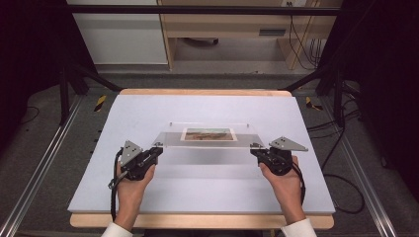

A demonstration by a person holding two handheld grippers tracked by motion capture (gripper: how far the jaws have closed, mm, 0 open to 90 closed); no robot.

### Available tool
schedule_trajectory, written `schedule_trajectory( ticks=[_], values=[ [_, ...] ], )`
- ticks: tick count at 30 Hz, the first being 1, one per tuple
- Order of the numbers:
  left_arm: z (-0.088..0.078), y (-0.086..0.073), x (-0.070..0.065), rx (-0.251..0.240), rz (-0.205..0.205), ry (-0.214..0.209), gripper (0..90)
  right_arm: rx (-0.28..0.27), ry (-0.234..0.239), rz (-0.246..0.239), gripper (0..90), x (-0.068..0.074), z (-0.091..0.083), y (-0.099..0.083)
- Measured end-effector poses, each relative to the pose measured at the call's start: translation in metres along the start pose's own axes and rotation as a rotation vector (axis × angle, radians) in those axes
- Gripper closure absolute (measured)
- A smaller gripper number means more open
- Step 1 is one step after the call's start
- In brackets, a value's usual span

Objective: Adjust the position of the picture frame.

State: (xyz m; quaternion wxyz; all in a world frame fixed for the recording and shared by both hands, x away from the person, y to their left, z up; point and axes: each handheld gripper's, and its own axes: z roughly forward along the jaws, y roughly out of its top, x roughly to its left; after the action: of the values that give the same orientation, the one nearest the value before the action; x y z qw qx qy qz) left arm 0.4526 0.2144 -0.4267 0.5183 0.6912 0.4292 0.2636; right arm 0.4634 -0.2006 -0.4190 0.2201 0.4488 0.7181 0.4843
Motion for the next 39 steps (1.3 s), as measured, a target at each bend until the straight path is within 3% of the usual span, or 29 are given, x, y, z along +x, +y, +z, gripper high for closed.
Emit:
schedule_trajectory(
  ticks=[39],
  values=[
    [-0.007, -0.022, -0.004, 0.098, -0.005, -0.011, 83.3, 0.082, 0.027, 0.023, 83.8, 0.004, 0.0, -0.023]
  ],
)
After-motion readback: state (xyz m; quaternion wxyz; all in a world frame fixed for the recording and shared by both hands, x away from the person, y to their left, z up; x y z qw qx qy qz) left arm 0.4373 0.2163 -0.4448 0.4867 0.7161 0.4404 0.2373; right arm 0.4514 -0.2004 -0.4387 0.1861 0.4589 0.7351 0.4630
